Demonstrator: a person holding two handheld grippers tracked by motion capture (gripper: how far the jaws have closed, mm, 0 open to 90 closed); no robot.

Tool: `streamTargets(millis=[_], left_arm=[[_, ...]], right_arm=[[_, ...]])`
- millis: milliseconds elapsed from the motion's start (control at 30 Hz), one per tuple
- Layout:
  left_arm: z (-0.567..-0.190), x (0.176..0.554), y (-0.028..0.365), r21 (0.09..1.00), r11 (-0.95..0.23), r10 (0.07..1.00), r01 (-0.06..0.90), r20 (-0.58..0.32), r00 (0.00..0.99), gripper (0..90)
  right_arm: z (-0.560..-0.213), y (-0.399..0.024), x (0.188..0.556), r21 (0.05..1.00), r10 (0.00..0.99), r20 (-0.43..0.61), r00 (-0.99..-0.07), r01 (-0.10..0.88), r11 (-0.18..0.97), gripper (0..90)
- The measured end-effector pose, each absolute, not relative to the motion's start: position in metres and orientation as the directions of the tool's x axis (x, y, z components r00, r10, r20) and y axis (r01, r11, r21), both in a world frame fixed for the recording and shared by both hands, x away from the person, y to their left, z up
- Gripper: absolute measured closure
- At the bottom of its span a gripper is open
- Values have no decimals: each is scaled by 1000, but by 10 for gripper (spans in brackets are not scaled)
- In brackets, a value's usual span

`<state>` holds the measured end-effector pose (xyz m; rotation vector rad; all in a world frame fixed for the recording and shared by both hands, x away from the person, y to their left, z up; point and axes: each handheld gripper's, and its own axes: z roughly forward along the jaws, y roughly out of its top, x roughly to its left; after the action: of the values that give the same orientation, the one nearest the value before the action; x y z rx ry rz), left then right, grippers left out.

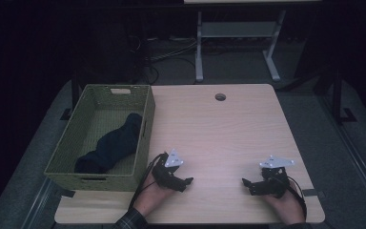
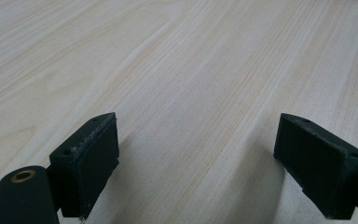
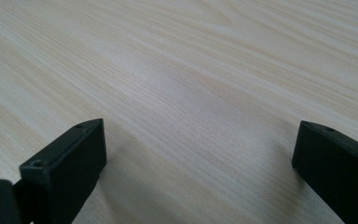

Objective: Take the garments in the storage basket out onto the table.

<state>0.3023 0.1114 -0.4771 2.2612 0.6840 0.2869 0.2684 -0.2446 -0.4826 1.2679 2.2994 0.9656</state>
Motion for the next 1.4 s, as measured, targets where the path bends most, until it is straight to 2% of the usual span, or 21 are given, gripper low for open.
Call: streamTargets(millis=[1400], left_arm=[[-463,300,110,683,-611,558,400,13,830,139]], right_arm=[[-483,-245,268,704,839,26,-543,606,370,25]])
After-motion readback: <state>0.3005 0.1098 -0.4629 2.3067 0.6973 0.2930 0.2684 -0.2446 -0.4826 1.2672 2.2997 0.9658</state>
